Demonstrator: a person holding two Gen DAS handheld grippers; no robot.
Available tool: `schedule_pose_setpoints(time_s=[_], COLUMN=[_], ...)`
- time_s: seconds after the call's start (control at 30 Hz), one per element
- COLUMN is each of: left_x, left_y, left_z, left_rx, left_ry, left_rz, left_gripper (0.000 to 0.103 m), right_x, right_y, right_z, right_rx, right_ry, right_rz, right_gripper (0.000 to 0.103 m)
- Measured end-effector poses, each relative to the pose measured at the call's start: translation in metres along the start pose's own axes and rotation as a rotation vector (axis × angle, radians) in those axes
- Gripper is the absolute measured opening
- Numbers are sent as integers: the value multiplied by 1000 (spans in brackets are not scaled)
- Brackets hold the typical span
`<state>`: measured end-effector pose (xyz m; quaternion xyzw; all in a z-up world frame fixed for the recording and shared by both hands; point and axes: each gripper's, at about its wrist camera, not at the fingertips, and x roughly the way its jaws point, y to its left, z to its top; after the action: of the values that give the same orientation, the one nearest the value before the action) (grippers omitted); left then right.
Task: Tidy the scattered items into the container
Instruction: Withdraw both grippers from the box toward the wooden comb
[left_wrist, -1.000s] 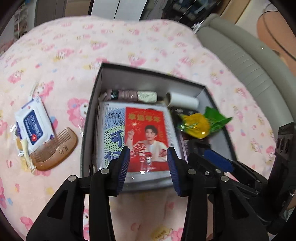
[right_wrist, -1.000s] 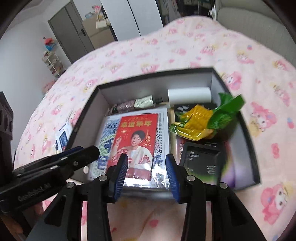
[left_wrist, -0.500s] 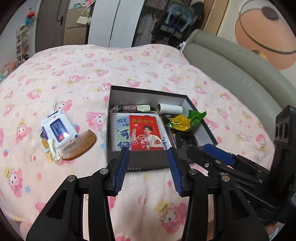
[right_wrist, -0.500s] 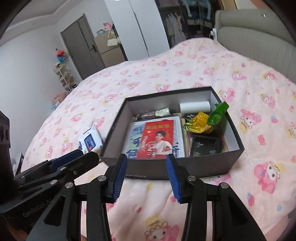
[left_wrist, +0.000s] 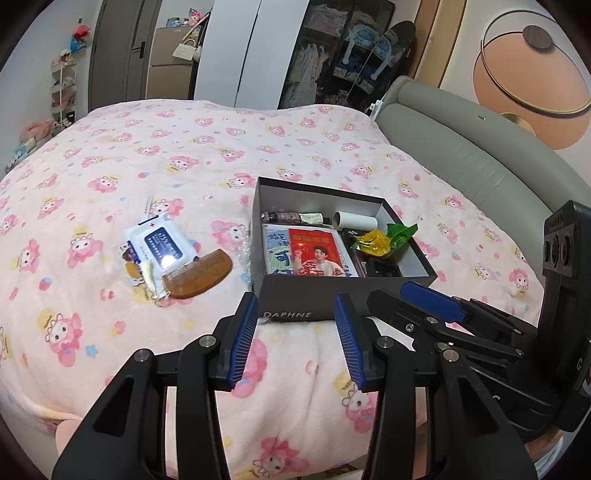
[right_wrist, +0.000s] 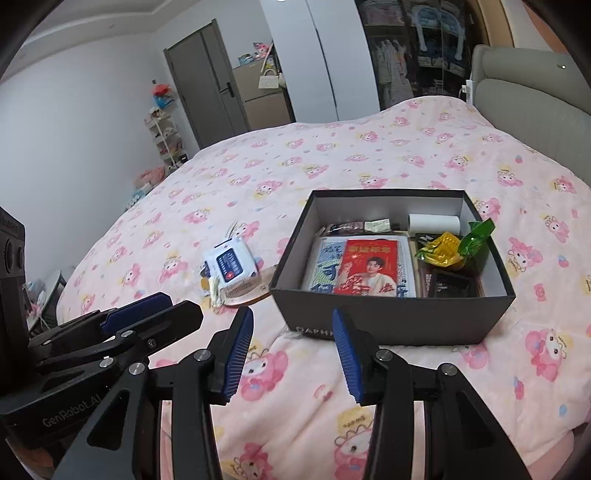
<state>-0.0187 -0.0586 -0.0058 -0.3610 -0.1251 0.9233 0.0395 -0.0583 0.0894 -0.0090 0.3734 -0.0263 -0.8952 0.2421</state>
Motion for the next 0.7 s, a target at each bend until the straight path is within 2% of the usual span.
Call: schedule_pose_setpoints(time_s=[0.43,0.57,0.7], left_x=[-11,-12,-18], left_y=[35,55,76], left_z=[-21,-29,-29], left_rx=[-5,-53,-101], left_ry=[10,19,3], left_rz=[86,106,134], left_gripper=[44,44,44], right_x=[15,25,37], right_y=[34,49,73], right_z=[-18,-23,-18], right_rx=[-50,-82,-174], right_ry=[31,47,38], right_rz=[-11,-17,-6], right_gripper=[41,41,41])
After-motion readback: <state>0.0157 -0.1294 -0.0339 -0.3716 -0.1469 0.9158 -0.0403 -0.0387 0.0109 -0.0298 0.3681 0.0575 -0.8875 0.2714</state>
